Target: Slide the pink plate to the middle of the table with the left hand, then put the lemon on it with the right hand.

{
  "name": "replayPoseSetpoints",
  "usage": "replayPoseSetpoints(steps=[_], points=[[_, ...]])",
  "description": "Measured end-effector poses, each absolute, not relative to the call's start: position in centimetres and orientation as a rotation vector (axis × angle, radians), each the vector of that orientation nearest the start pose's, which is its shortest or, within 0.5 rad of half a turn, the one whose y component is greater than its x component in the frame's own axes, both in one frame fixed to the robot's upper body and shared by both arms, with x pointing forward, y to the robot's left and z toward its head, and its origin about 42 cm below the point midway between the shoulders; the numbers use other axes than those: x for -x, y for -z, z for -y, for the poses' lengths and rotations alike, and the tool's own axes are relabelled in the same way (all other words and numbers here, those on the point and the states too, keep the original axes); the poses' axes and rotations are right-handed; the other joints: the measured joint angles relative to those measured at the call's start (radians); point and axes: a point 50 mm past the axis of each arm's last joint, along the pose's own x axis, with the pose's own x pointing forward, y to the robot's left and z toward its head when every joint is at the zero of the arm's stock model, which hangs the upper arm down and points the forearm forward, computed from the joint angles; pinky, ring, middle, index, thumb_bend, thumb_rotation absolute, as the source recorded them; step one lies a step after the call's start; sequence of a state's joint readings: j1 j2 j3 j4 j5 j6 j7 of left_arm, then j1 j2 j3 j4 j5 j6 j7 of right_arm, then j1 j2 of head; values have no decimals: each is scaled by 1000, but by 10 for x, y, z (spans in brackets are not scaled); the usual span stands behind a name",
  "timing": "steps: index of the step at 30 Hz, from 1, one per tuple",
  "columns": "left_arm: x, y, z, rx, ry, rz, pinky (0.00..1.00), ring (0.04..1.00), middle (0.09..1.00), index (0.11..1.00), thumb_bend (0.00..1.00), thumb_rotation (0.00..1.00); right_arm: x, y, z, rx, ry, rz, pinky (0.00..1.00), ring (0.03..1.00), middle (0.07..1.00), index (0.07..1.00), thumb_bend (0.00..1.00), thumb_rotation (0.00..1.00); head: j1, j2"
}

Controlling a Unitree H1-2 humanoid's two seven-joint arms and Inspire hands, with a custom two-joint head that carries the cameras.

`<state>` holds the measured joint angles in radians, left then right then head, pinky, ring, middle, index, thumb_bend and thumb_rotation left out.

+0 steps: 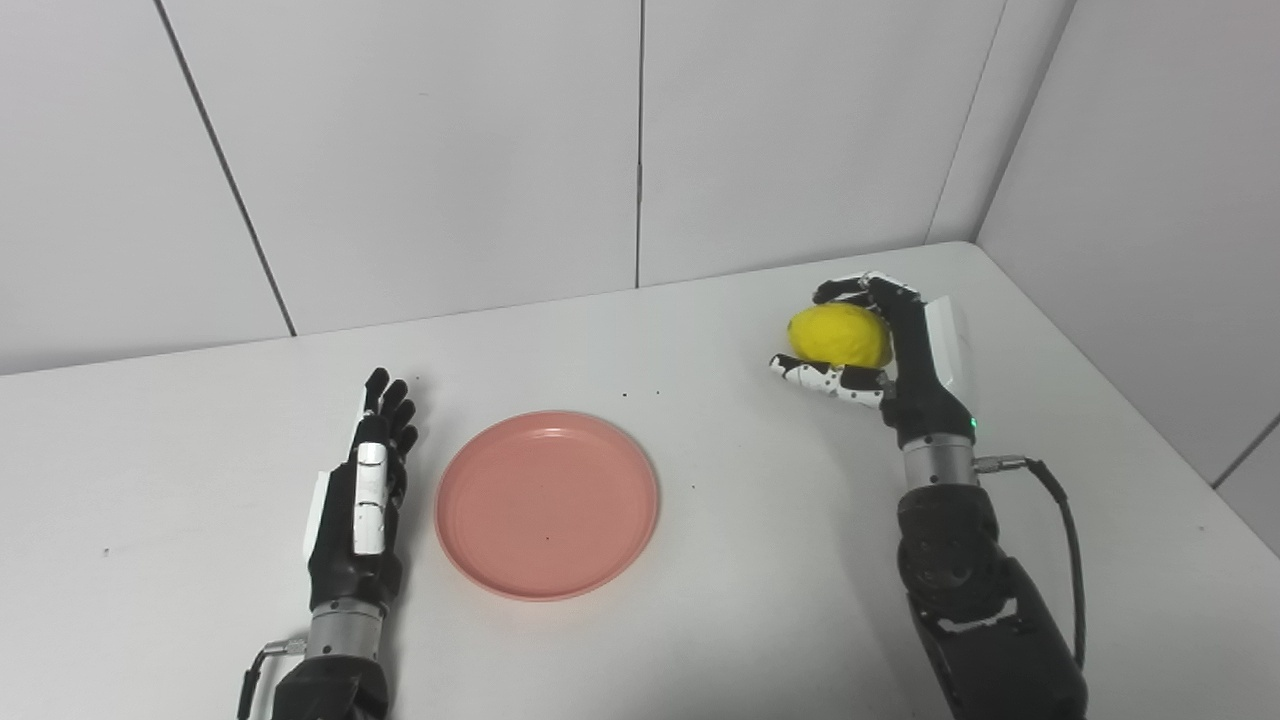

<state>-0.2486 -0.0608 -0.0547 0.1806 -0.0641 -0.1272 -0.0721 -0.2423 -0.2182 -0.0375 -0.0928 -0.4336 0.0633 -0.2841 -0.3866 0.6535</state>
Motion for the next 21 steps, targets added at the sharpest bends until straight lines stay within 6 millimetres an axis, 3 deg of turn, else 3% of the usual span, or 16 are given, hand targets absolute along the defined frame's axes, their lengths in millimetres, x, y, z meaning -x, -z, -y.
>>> replayPoseSetpoints(steps=[10, 11, 15, 17, 21], points=[[-353, -133, -149, 84, 182, 168, 958, 966, 967, 961, 612, 1000, -347, -213, 224, 503, 178, 396, 422, 440, 486, 509, 518, 0, 38, 8], [-353, -133, -149, 84, 182, 168, 956, 964, 966, 958, 608, 1000, -348, -214, 219, 496, 158, 397, 418, 438, 486, 512, 518, 0, 75, 12], [-351, -132, -147, 79, 186, 165, 952, 958, 961, 950, 611, 1000, -349, -214, 200, 472, 86, 402, 401, 430, 481, 519, 517, 0, 109, 18], [-351, -132, -145, 69, 187, 162, 942, 951, 955, 945, 618, 1000, -349, -213, 194, 469, 53, 399, 393, 426, 481, 521, 517, 0, 171, 23], [-351, -132, -139, 42, 168, 156, 934, 949, 949, 938, 619, 1000, -347, -212, 177, 470, -16, 402, 409, 437, 493, 505, 518, 0, 193, 26]])
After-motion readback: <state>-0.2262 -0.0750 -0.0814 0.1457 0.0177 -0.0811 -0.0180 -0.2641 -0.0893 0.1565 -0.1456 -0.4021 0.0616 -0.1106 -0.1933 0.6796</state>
